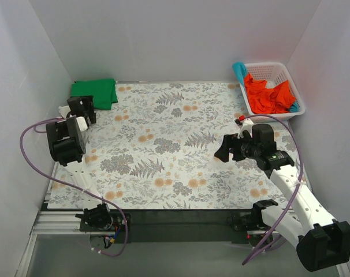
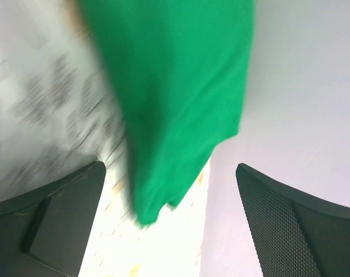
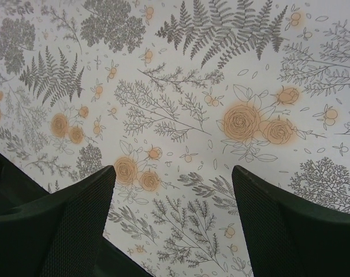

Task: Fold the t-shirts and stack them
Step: Neatly place the folded tshirt to the corner, then reset both grippers

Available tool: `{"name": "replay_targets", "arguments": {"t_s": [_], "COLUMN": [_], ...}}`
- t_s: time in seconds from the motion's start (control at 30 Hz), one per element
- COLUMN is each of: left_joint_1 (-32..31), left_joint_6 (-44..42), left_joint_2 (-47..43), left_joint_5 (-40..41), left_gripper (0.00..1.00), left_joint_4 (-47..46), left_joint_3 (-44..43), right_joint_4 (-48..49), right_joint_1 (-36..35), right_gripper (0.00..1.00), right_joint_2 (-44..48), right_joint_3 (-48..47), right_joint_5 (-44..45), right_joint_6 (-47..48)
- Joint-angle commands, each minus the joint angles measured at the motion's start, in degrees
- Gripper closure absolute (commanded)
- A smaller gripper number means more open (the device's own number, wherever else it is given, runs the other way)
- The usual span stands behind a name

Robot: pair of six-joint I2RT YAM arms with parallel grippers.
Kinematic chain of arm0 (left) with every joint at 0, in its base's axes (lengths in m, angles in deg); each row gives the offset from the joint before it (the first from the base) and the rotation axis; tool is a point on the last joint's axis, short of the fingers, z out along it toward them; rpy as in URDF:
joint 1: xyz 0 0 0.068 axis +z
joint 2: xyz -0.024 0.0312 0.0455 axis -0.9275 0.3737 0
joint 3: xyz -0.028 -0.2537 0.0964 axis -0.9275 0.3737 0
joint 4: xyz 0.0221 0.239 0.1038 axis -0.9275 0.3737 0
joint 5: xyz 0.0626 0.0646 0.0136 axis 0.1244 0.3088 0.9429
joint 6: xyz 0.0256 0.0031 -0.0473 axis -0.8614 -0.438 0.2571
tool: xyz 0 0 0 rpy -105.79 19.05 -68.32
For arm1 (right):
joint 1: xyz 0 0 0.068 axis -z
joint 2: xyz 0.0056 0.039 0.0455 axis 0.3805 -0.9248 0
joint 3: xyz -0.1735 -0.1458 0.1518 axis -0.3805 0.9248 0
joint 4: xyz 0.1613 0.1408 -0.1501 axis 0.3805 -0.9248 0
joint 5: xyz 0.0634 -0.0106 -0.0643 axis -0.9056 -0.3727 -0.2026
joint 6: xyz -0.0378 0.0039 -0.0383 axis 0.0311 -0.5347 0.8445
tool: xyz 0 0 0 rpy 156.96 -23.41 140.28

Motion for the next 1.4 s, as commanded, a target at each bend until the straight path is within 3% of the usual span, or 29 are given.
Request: {"name": "replay_targets", "arguments": {"t_s": [0.0, 0.2, 0.3, 0.5, 0.7, 0.9, 1.07, 1.37], "left_joint_1": [0.41, -0.91, -2.57, -6.53, -7.23, -14.69, -16.29, -18.93], "left_joint_6": [-3.5, -12.54, -20.27, -35.9, -41.38, -44.54, -46.31, -46.66], "left_joint_2": [-7.0, -24.04, -34.85, -60.49, -77.38, -83.21, -85.32, -83.22], "left_joint_5": [-1.34, -4.51, -4.42, -4.95, -5.57, -0.39, 7.09, 6.83], "left_gripper": [0.02, 0.02, 0.02, 0.02, 0.02, 0.02, 0.02, 0.02], "left_joint_4": [13.68, 18.34, 25.8, 43.11, 56.48, 67.38, 67.74, 66.16], "left_joint_3": [6.01, 19.72, 23.07, 20.18, 13.51, 7.35, 7.25, 6.11], "right_joint_4": [-0.3, -5.4, -9.08, -12.17, -11.99, -12.35, -11.74, -9.98], "right_joint_1": [0.21, 0.3, 0.3, 0.39, 0.21, -0.14, -0.23, -0.23], "right_gripper": [0.12, 0.1, 0.05, 0.02, 0.02, 0.02, 0.02, 0.02], "right_joint_2": [2.91, 5.37, 6.95, 11.35, 17.15, 21.54, 25.67, 26.47], "right_joint_3": [-4.56, -10.09, -12.82, -18.71, -20.65, -19.95, -18.63, -16.96], "right_joint_5": [3.04, 9.53, 15.6, 25.62, 32.39, 36.26, 38.55, 40.04], "right_joint_6": [-1.36, -1.28, -0.93, 1.0, 3.29, 3.82, 4.43, 6.19]}}
